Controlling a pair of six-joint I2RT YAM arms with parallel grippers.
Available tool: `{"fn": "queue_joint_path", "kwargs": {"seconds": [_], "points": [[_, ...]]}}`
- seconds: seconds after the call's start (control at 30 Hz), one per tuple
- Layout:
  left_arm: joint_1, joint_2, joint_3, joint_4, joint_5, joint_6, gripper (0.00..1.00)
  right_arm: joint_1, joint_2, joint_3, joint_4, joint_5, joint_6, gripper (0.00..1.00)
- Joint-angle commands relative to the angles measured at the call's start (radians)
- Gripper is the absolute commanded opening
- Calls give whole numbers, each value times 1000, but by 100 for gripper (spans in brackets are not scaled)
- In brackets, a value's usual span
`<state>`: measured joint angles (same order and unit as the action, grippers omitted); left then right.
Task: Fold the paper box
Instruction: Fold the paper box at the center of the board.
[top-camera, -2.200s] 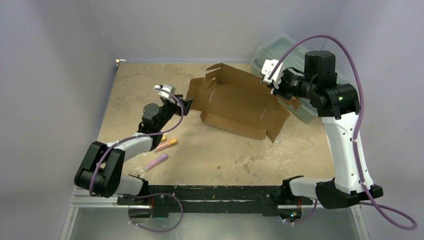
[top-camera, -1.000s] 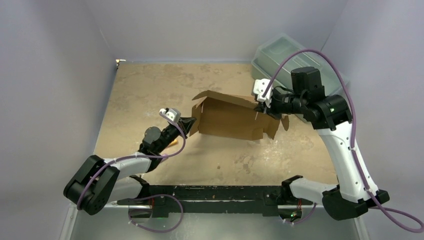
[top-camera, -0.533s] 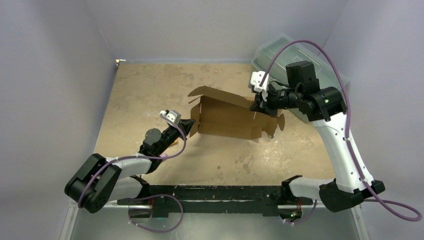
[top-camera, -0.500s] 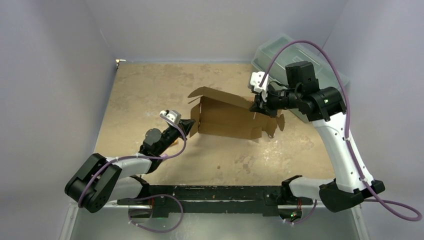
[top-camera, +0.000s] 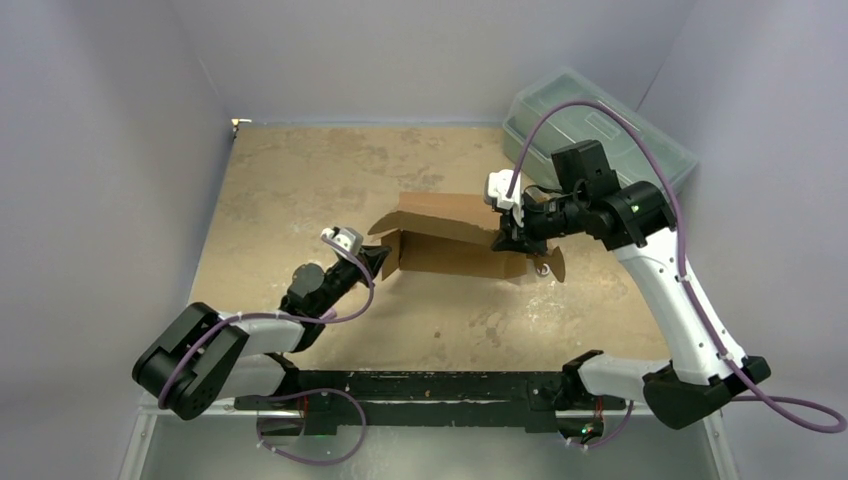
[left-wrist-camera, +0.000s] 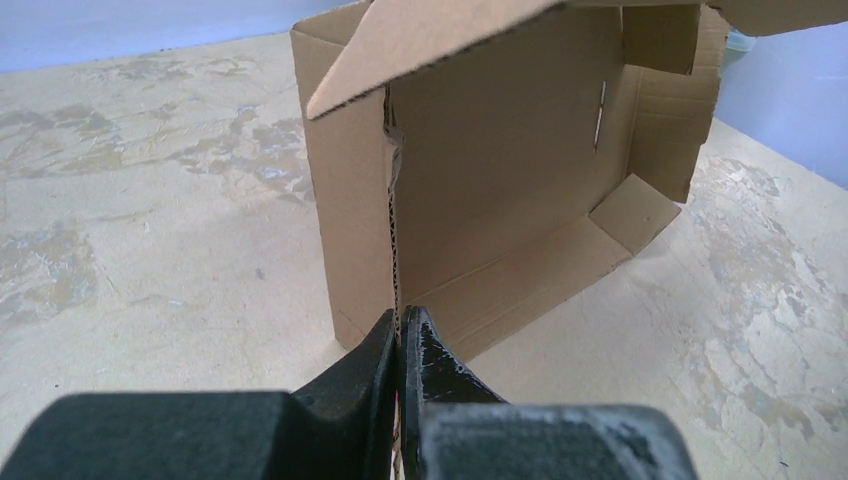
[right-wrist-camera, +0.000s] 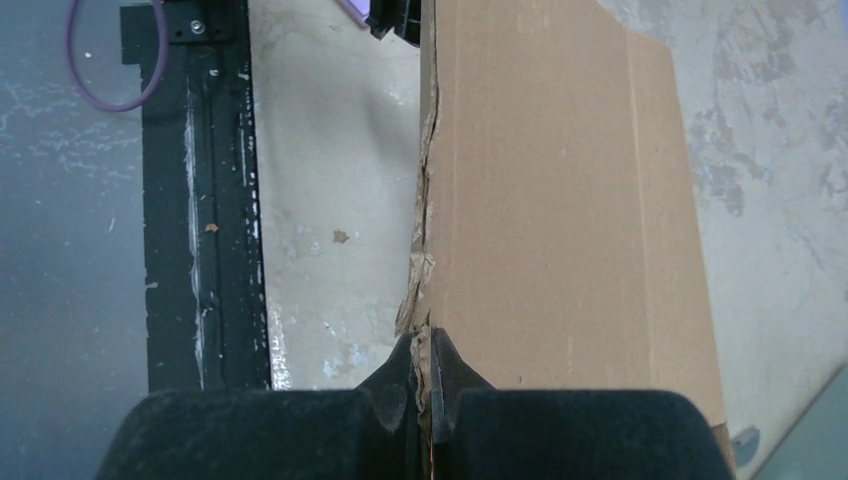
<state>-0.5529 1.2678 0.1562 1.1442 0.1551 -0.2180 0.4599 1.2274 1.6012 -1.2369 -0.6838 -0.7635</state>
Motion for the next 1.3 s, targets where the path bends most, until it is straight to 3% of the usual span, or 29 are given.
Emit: {"fn": "queue_joint_path", "kwargs": {"seconds": [0.0,0.1,0.23,0.67,0.8,0.97,1.13,1.27], "points": [[-15,-8,-23,2,11,-23,0,13,-36,-33,25,-93,6,0],[-16,5,-19,14,27,-41,2,13,-43,-51,57,-61,37,0],[-16,28,-18,39,57,-70,24,13,-49,-53,77,-26,58,0],[-15,45,7,48,151,-110,75,13,-65,-73,96,24,81,0],[9,16,11,37,173,-135,78,14,-67,-81,100,30,86,0],[91,-92,-7,-10,195,-275,76,13,-74,-94,103,41,92,0],[142,-301,-16,-225,149,-338,76,13,-77,-99,107,41,90,0],[150,-544,-16,-511,-14,-291,76,13,-80,-99,105,44,90,0]]}}
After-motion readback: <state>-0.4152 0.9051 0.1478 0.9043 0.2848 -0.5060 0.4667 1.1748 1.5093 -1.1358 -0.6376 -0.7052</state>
